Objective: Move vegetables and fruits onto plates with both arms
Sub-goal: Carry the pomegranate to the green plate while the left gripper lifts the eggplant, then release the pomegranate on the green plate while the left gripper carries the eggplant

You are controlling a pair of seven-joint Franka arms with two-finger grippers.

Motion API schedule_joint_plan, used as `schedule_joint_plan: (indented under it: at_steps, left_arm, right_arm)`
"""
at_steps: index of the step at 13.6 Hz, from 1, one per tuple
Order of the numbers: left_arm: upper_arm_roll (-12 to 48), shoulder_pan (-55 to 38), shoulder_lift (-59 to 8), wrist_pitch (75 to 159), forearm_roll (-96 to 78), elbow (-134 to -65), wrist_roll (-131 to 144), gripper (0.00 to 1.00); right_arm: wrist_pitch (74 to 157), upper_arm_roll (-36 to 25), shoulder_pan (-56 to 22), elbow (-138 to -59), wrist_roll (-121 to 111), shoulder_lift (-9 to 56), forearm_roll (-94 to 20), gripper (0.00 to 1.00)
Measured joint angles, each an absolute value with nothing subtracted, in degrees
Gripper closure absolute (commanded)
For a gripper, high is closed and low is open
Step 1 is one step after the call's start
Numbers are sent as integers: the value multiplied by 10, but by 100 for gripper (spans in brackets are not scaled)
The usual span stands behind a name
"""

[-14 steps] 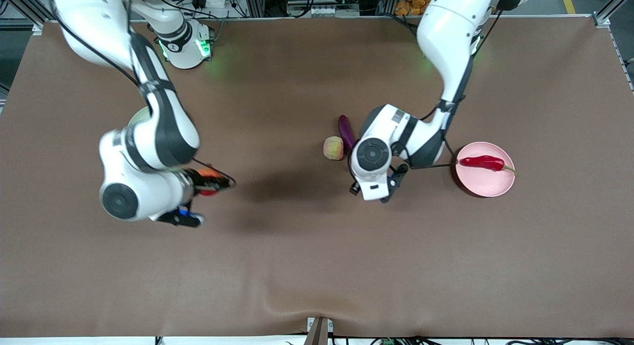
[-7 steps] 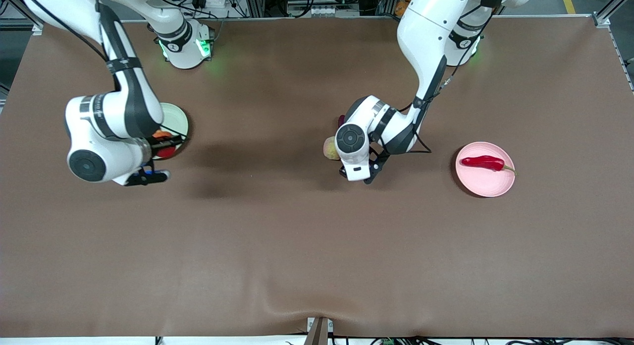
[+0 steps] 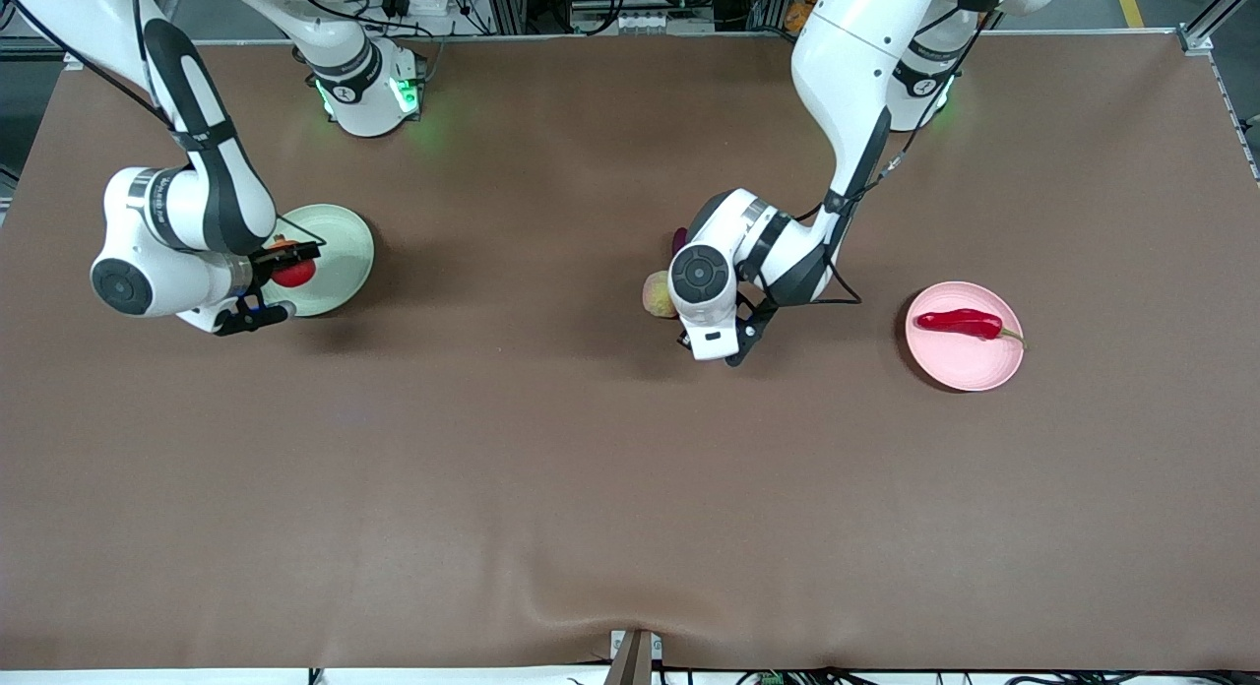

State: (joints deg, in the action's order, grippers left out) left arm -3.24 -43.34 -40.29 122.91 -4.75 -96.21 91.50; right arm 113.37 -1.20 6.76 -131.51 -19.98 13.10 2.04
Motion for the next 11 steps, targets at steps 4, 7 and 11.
schedule_joint_plan:
  at_steps: [4, 7, 11]
  left_arm:
    - [-39, -415, -374, 1202, -46, -958, 897, 100]
    - [-43, -363, -318, 1131, -44, -951, 819, 100]
    - [-46, -254, -278, 1077, -39, -942, 736, 100]
  right_arm:
    - [1162, -12, 101, -1333, -243, 131, 21, 100]
    - [1191, -12, 124, -1340, -273, 138, 22, 52]
    - [1202, -12, 153, -1343, -290, 160, 22, 0]
